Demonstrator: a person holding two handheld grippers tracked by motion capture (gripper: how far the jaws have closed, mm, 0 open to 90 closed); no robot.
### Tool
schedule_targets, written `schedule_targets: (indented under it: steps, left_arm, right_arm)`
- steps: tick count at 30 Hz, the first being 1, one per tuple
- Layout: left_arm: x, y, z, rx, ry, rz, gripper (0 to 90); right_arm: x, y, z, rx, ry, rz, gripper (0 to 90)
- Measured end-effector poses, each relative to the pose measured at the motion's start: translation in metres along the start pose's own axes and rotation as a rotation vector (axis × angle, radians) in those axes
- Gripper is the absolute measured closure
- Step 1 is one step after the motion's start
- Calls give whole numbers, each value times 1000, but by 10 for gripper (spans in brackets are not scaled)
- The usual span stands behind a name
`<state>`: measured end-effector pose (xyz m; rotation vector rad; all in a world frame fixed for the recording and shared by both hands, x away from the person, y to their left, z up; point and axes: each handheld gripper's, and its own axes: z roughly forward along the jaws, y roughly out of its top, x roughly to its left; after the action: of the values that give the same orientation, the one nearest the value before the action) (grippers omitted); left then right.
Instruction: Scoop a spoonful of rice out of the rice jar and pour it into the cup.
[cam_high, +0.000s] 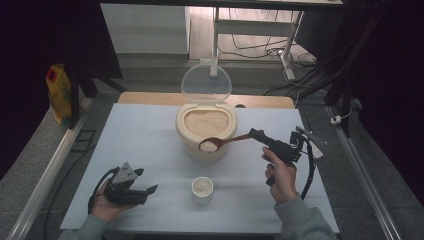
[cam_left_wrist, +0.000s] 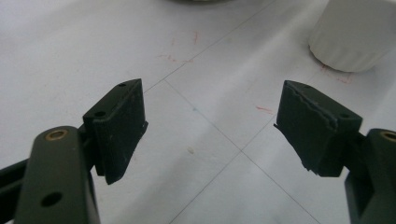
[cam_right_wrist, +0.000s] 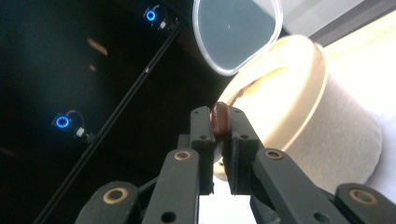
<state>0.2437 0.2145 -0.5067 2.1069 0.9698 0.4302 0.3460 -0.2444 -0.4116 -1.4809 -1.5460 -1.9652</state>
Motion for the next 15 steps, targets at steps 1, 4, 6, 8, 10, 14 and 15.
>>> schedule_targets:
  steps: [1, 4, 6, 8, 10, 14, 15]
  left_arm:
    - [0, 0, 0, 0, 0, 0, 237]
    - [0, 0, 0, 1, 1, -1, 236]
    - [0, 0, 0, 0, 0, -2, 237]
    - [0, 0, 0, -1, 0, -2, 237]
    - [1, 0, -1, 0, 0, -2, 236]
    - [0, 0, 0, 0, -1, -2, 236]
    - [0, 0, 0, 0, -1, -1, 236]
  right_arm:
    - [0, -2, 0, 7, 0, 0, 830]
    - [-1, -8, -1, 35, 1, 0, 830]
    - [-3, -12, -2, 51, 0, 1, 830]
    - [-4, -15, -3, 66, -2, 4, 830]
    - [-5, -19, -4, 82, -2, 6, 830]
    - [-7, -25, -7, 107, -13, 0, 830]
    - [-8, -26, -8, 115, -18, -3, 830]
